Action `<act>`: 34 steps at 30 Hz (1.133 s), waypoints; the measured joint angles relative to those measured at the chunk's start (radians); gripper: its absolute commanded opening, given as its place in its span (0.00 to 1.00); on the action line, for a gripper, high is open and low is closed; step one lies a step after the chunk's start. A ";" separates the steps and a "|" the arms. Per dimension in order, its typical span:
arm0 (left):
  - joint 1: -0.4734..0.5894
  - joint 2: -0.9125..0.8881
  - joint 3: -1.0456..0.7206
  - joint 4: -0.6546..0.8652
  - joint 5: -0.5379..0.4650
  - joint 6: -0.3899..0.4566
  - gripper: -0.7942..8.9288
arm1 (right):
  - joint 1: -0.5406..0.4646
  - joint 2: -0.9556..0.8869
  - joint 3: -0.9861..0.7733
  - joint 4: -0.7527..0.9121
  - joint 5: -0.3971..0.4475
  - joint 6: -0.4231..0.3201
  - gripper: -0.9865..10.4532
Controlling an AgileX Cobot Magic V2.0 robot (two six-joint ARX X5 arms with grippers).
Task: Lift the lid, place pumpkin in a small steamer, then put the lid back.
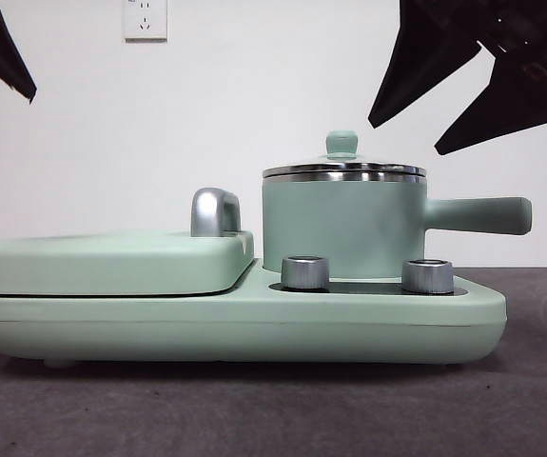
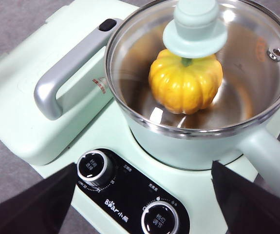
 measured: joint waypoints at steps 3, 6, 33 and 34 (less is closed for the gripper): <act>0.000 0.000 0.000 0.002 0.006 0.000 0.09 | 0.000 0.000 0.000 0.005 0.001 0.000 0.11; 0.000 0.000 0.000 -0.001 0.008 -0.001 0.09 | 0.000 0.000 0.000 0.030 -0.002 0.000 0.10; 0.229 -0.329 -0.239 0.229 0.006 0.114 0.09 | 0.001 -0.001 0.000 0.045 -0.056 0.000 0.10; 0.245 -0.359 -0.267 0.249 0.002 0.116 0.09 | 0.001 -0.001 0.000 0.045 -0.056 0.000 0.10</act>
